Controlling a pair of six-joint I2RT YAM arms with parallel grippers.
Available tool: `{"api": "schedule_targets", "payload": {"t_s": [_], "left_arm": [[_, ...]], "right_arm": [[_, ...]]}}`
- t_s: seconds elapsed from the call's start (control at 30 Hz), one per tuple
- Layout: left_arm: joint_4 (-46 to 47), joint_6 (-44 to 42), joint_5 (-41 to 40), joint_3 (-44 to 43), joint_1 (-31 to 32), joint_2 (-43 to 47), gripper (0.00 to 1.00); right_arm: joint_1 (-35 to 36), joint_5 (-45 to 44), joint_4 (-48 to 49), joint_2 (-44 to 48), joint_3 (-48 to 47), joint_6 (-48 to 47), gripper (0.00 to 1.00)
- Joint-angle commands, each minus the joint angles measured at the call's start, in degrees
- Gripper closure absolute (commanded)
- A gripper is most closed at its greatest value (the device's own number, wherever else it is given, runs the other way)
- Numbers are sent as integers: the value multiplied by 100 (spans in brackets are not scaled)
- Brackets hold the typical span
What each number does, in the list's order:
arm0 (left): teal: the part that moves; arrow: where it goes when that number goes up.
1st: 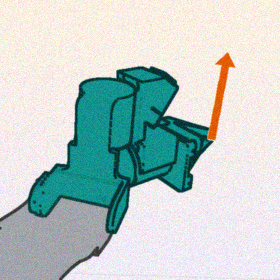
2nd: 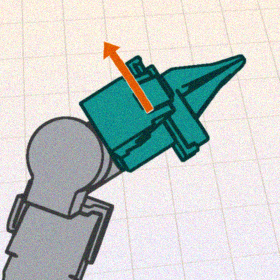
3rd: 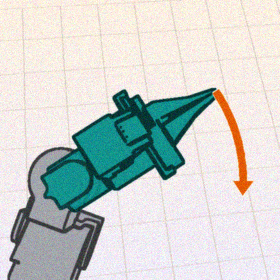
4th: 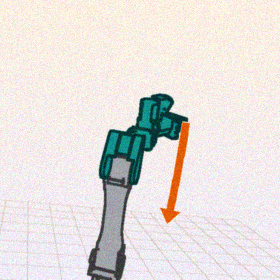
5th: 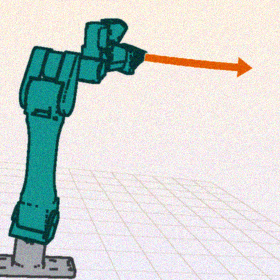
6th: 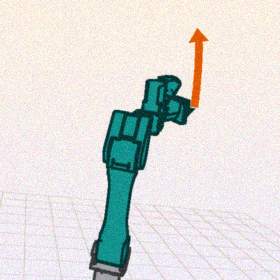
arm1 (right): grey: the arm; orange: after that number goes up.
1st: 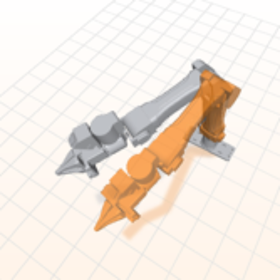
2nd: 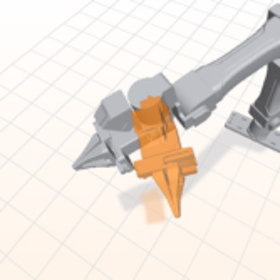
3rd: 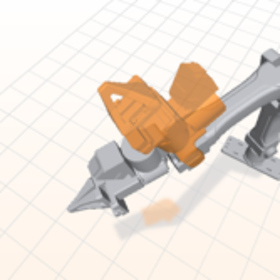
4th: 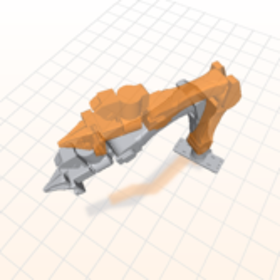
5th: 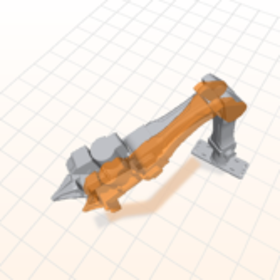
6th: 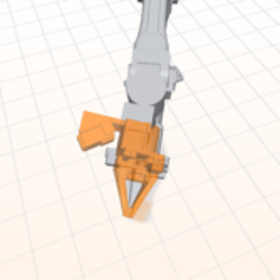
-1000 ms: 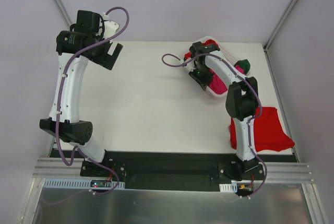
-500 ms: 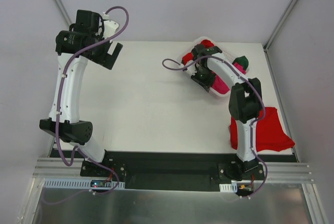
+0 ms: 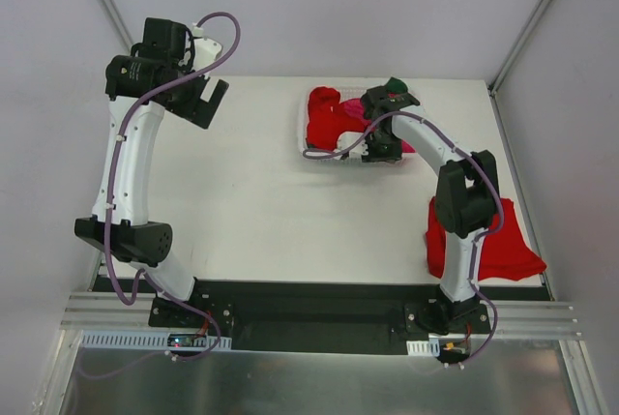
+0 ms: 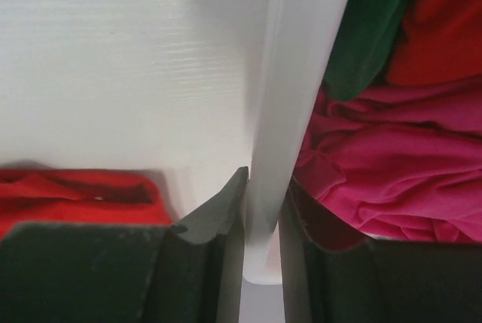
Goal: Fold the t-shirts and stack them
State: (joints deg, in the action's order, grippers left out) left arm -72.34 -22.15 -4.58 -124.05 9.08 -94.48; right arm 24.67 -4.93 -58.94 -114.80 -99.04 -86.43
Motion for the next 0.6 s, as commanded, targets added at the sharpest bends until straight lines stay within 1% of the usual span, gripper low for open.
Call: {"api": "schedule_targets", "payload": {"t_s": [0.0, 0.17, 0.37, 0.57], "left_arm": [[-97, -61, -25, -102, 67, 87, 1], [-88, -96, -69, 100, 59, 228, 1], [-79, -105, -8, 100, 67, 193, 1], [-97, -96, 45, -5, 59, 114, 1]], "right_arm": [[12, -25, 66, 29, -264, -1385, 81], [3, -52, -118, -121, -493, -982, 81], [-190, -78, -118, -147, -440, -796, 81], [-707, -254, 22, -253, -475, -849, 81]]}}
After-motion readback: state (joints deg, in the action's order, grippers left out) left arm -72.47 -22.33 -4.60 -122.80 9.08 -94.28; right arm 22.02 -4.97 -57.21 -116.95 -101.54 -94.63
